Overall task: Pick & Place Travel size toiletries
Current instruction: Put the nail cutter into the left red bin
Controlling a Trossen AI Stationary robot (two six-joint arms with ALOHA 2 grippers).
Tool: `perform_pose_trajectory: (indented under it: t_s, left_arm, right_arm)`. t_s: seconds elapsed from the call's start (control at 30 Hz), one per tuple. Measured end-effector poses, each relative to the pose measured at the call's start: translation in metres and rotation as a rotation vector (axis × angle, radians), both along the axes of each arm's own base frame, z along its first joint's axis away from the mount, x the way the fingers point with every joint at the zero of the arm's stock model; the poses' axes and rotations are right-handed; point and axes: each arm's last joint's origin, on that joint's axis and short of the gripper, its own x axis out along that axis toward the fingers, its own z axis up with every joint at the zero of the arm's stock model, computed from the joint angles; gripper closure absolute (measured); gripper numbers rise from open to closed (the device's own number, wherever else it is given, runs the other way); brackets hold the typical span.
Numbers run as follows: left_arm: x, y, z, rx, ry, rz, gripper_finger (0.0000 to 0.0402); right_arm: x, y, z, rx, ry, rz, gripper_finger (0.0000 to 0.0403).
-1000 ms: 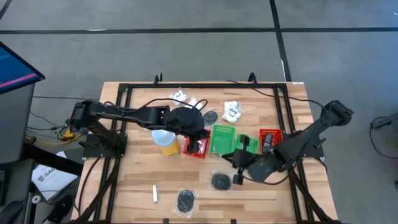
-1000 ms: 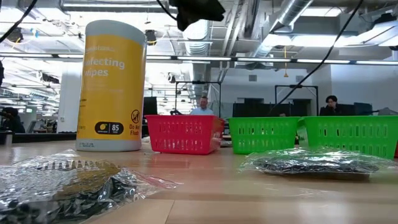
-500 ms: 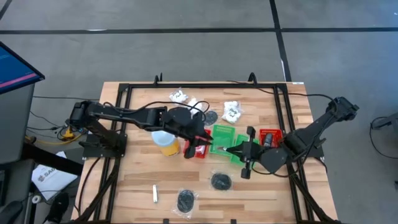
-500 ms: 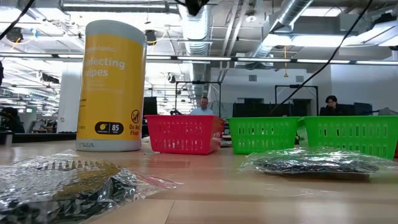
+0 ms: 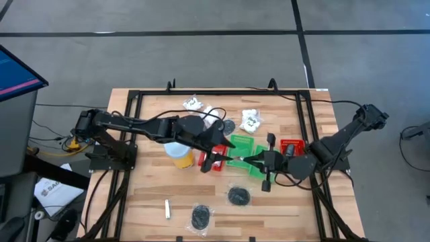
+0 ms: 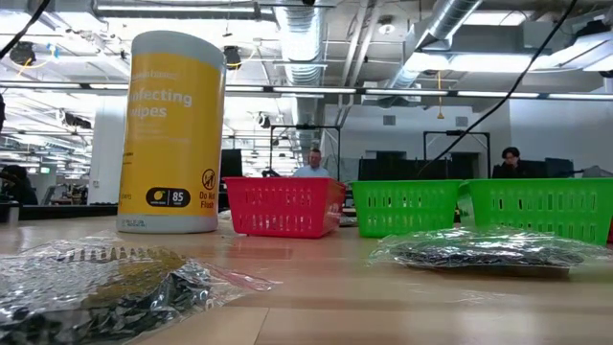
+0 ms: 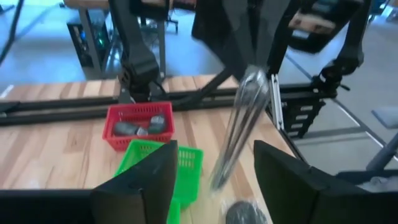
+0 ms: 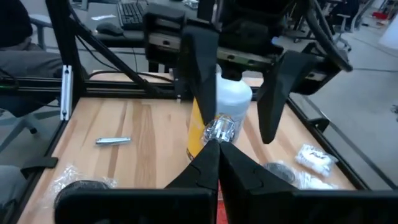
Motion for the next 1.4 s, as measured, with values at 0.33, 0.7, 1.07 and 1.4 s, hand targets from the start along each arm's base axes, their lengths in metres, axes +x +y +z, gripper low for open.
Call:
perform_pose_trajectory:
  t_s: [0.33, 0.7, 1.07, 1.4]
  left_arm:
    - [0.001, 0.0, 0.003, -0.003, -0.032, 0.001, 0.0179]
    - [0.002, 0.0, 0.004, 0.002, -0.048, 0.0, 0.022]
    - [0.002, 0.0, 0.004, 0.003, -0.049, -0.001, 0.0382]
    - [0.002, 0.002, 0.003, 0.013, -0.038, 0.052, 0.0387]
  right_arm:
    - [0.01, -0.009, 0.009, -0.025, -0.063, 0.023, 0.0403]
    - [0.013, -0.018, 0.031, -0.057, -0.084, 0.001, 0.0403]
    - [0.013, -0.018, 0.03, -0.065, -0.067, 0.0, 0.0403]
    - [0.014, -0.022, 0.028, -0.079, -0.045, -0.015, 0.0403]
